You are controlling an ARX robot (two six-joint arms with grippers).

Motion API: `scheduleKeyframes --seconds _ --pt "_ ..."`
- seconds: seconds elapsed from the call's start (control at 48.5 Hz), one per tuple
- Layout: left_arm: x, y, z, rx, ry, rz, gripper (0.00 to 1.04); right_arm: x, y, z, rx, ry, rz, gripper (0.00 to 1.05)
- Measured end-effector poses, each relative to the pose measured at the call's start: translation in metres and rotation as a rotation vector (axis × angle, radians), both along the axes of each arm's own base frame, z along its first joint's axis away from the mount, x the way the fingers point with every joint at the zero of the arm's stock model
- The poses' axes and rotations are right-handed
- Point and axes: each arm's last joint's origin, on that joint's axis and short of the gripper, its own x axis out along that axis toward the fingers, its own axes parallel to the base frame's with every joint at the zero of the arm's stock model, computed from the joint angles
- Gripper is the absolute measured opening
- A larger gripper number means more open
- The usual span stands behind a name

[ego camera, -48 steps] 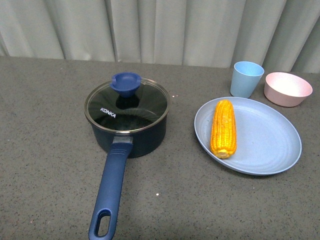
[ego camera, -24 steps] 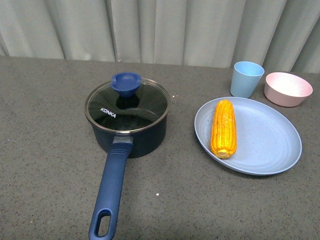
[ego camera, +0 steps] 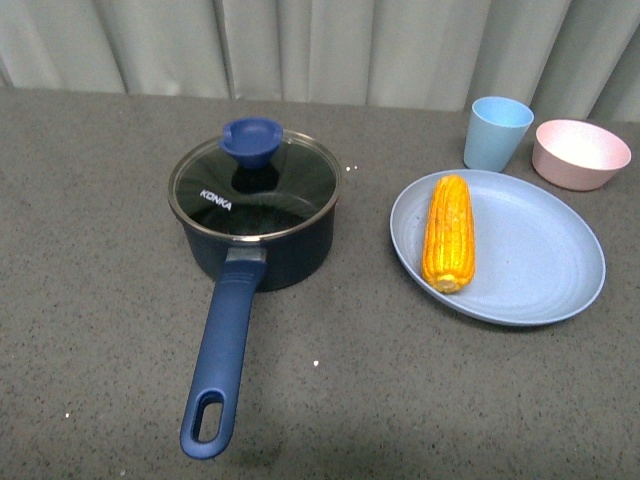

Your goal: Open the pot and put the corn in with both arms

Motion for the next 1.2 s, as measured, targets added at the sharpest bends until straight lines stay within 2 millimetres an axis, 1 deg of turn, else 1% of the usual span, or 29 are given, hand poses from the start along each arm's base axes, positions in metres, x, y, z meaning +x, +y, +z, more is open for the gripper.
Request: scheduleKeyframes --seconds 0.062,0.124,0.268,0.351,0.392,0.433,0.454,0.475,0.598,0.66,0.763,0.825,0.99,1.197 --pt "0.001 -0.001 -0.001 0.009 0.055 -0.049 0.98 0.0 0.0 0.0 0.0 0.0 0.0 0.96" --pt "0.008 -0.004 -0.003 0.005 0.126 -0.091 0.98 0.0 0.0 0.0 0.0 0.0 0.0 0.96" --pt "0.029 -0.016 0.002 -0.019 0.142 -0.145 0.98 0.0 0.0 0.0 0.0 0.0 0.0 0.96" --pt "0.048 -0.028 0.01 -0.039 0.125 -0.184 0.98 0.0 0.0 0.0 0.0 0.0 0.0 0.96" --pt "0.066 -0.041 0.014 -0.062 0.11 -0.225 0.98 0.0 0.0 0.0 0.0 0.0 0.0 0.96" --pt "0.079 -0.051 0.015 -0.071 0.102 -0.249 0.98 0.0 0.0 0.0 0.0 0.0 0.0 0.96" --pt "0.082 -0.053 0.015 -0.072 0.101 -0.255 0.98 0.0 0.0 0.0 0.0 0.0 0.0 0.96" --pt "0.091 -0.061 0.014 -0.081 0.1 -0.279 0.98 0.0 0.0 0.0 0.0 0.0 0.0 0.96" --pt "0.126 -0.092 0.002 -0.116 0.119 -0.354 0.98 0.0 0.0 0.0 0.0 0.0 0.0 0.96" --pt "0.148 -0.114 -0.012 -0.111 0.148 -0.378 0.98 0.0 0.0 0.0 0.0 0.0 0.0 0.96" --pt "0.171 -0.138 -0.032 -0.09 0.199 -0.398 0.98 0.0 0.0 0.0 0.0 0.0 0.0 0.96" --pt "0.18 -0.148 -0.037 -0.082 0.208 -0.413 0.98 0.0 0.0 0.0 0.0 0.0 0.0 0.96" --pt "0.207 -0.163 -0.044 -0.071 0.194 -0.381 0.98 0.0 0.0 0.0 0.0 0.0 0.0 0.96" --pt "0.231 -0.161 -0.054 -0.044 0.189 -0.287 0.98 0.0 0.0 0.0 0.0 0.0 0.0 0.96"
